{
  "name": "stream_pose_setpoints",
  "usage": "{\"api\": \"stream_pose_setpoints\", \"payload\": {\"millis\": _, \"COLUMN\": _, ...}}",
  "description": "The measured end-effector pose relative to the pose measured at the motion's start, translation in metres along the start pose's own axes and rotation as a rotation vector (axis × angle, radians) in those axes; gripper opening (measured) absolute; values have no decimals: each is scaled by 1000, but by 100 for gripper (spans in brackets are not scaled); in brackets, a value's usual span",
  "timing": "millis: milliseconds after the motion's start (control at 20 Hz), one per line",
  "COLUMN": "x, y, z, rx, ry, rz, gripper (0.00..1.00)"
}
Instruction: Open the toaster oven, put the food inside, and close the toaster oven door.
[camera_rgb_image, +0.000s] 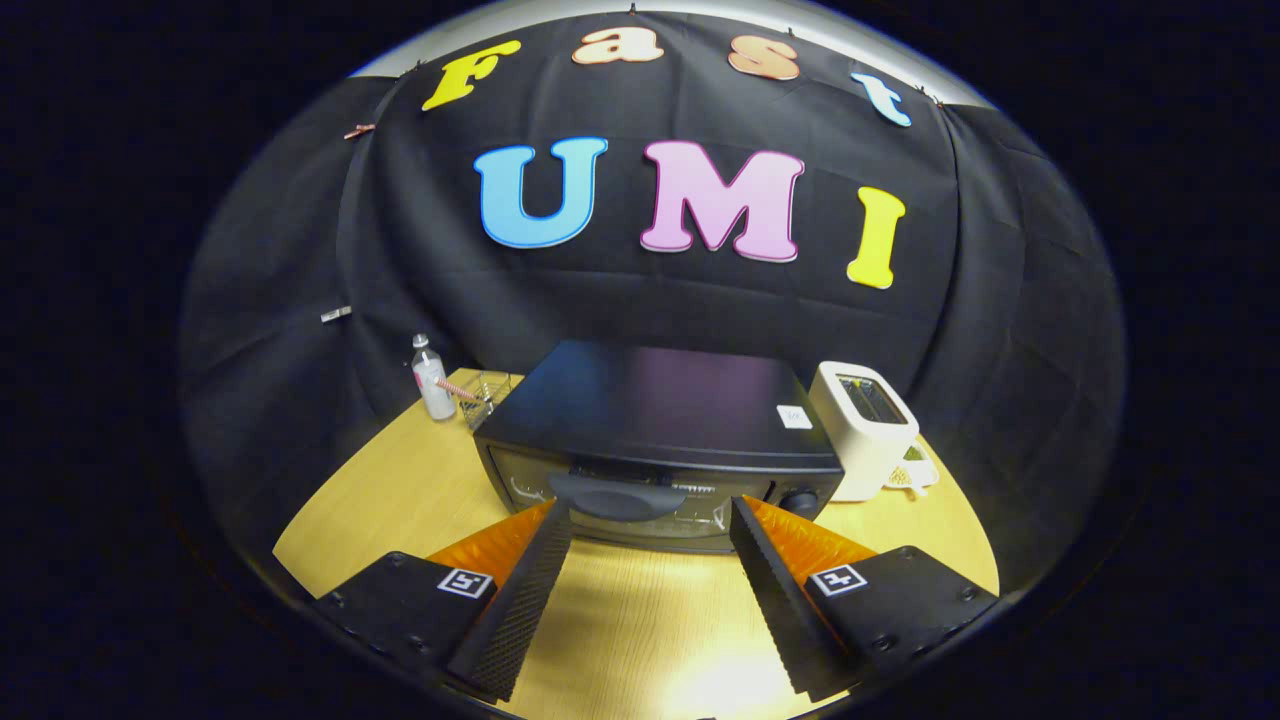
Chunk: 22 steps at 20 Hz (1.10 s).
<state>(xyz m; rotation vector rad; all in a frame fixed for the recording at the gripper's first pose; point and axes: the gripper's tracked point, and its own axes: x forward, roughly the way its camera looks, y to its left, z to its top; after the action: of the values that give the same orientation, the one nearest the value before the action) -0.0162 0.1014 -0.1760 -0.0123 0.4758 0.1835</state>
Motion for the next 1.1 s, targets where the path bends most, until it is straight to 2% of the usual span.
{"api": "stream_pose_setpoints", "payload": {"millis": 350, "x": -38, "y": -19, "z": 68, "rx": -63, "ry": -143, "rz": -34, "gripper": 99}}
{"api": "stream_pose_setpoints", "payload": {"millis": 600, "x": -68, "y": -41, "z": 116, "rx": -34, "ry": -240, "rz": -68, "gripper": 98}}
{"api": "stream_pose_setpoints", "payload": {"millis": 750, "x": -85, "y": -64, "z": 133, "rx": 11, "ry": -278, "rz": -108, "gripper": 98}}
{"api": "stream_pose_setpoints", "payload": {"millis": 850, "x": -95, "y": -70, "z": 140, "rx": 26, "ry": -317, "rz": -105, "gripper": 98}}
{"api": "stream_pose_setpoints", "payload": {"millis": 1100, "x": -109, "y": -86, "z": 131, "rx": 24, "ry": -356, "rz": -132, "gripper": 98}}
